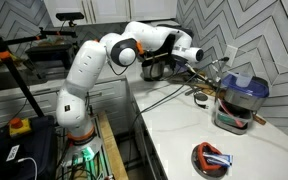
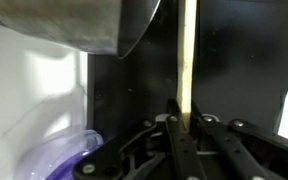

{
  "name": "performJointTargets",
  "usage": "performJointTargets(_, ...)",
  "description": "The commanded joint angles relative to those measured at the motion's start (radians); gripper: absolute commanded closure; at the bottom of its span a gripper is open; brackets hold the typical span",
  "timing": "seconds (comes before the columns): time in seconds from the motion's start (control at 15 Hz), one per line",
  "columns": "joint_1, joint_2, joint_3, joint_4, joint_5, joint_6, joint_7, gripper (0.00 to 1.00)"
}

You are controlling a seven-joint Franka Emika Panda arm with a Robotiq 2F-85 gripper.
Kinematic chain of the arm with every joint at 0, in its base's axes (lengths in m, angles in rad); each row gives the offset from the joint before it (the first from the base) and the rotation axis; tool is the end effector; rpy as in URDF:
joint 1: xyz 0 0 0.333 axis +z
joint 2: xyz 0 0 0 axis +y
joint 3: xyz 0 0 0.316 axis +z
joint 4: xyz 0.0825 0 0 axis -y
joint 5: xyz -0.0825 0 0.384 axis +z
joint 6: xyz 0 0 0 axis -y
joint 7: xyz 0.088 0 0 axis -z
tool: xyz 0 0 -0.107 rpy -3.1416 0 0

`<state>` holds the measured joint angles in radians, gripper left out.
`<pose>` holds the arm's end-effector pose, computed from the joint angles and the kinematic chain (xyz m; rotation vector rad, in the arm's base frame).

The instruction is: Place the slotted spoon in the silver holder upright

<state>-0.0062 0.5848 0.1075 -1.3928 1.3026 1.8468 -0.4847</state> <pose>0.7161 0.1315 0.4168 -1.8625 -0.0582 -0.1458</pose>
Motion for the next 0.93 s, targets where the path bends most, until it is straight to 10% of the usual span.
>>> performJointTargets(0.0, -0.002, -0.087, -0.014, -0.023, -0.078, -0.082, -0.102, 0.97)
performJointTargets(0.6, -0.002, -0.231, -0.015, -0.122, -0.137, -0.065, -0.54, 0.97)
performJointTargets(0.87, 0.0, -0.196, -0.016, -0.061, -0.144, -0.097, -0.495, 0.97)
